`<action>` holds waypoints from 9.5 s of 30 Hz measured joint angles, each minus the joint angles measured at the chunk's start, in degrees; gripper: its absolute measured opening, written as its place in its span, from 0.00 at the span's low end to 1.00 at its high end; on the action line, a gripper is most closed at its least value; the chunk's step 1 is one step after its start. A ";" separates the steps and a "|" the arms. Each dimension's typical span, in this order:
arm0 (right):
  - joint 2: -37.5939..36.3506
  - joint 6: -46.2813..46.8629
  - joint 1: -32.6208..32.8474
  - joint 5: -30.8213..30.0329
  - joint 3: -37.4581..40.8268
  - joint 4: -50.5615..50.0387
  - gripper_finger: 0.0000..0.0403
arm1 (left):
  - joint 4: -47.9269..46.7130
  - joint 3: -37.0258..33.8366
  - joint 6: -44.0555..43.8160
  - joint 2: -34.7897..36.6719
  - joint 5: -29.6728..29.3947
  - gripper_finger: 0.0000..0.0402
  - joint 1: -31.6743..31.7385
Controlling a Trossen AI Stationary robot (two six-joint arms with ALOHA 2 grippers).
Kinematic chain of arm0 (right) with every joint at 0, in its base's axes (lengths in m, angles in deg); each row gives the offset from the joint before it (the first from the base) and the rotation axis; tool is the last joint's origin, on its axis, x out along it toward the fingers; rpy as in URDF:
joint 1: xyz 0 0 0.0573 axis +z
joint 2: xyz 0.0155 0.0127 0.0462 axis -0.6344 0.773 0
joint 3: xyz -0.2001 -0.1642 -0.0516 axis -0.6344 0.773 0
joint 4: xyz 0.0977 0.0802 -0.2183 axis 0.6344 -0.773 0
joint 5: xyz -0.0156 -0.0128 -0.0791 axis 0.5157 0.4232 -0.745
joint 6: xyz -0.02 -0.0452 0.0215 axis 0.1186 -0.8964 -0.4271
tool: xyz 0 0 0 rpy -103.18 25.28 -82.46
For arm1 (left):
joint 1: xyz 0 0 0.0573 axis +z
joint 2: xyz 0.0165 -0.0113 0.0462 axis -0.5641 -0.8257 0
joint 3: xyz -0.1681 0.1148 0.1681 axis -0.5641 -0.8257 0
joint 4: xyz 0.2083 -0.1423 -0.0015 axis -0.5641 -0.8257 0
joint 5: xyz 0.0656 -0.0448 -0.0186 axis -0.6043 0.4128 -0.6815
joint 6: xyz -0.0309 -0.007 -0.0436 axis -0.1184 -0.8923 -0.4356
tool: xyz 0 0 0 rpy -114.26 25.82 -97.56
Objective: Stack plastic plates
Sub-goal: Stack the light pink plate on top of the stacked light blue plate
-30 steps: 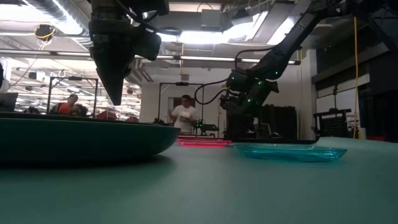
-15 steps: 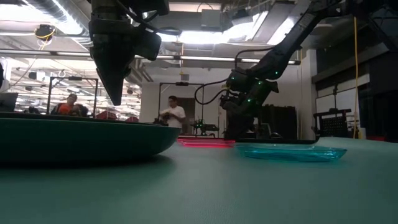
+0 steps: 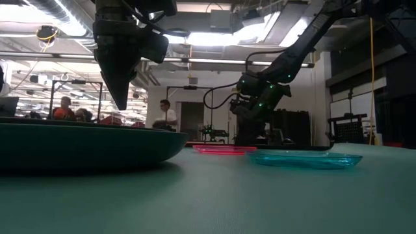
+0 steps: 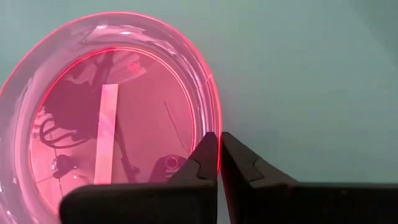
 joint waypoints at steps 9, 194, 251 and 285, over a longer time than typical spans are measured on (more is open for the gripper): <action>0.00 -2.64 1.61 -0.08 0.00 1.39 0.00 | -0.02 0.00 -0.02 0.11 0.00 0.31 0.44; -0.02 -7.93 16.09 0.92 -12.79 13.35 0.20 | 3.13 0.00 -6.10 4.26 -15.84 0.01 15.73; -7.69 -28.14 15.88 0.50 -12.79 -9.25 0.30 | -6.78 0.02 -10.76 8.23 7.85 0.00 -6.63; -7.69 -28.14 17.29 0.39 -12.79 -9.59 0.30 | -7.86 0.04 -8.48 0.04 2.47 0.00 -2.98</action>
